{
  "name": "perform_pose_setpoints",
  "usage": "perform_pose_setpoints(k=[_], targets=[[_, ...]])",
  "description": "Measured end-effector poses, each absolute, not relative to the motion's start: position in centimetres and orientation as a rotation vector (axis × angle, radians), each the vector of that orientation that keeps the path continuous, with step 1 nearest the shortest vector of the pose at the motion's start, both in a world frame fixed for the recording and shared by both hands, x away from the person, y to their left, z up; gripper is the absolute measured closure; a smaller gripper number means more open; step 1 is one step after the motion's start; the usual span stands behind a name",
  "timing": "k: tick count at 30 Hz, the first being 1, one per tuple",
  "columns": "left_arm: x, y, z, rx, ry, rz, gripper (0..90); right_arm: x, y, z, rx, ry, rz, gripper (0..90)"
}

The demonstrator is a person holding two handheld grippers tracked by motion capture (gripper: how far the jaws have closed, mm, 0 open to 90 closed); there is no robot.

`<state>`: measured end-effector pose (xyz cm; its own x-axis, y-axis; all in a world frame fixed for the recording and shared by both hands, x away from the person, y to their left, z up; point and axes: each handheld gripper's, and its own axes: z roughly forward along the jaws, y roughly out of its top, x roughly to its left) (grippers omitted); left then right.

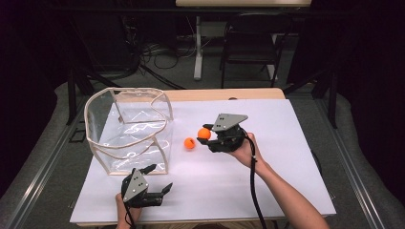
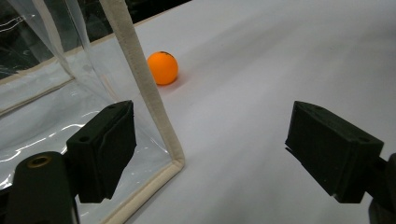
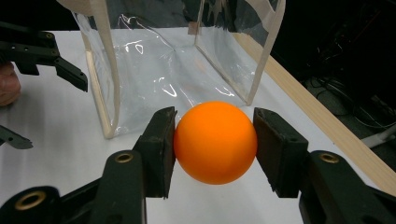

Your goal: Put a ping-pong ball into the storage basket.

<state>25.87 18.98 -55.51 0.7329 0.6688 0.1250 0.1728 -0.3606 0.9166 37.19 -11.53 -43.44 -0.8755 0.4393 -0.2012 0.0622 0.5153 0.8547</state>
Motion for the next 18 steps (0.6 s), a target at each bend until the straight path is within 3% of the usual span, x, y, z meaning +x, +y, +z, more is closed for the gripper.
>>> perform_pose_setpoints(k=[18], targets=[[25.8,19.0,-55.5,1.902,0.648,0.606,15.8,37.9,-10.4,-42.4,0.388,2.370,1.316,50.7]])
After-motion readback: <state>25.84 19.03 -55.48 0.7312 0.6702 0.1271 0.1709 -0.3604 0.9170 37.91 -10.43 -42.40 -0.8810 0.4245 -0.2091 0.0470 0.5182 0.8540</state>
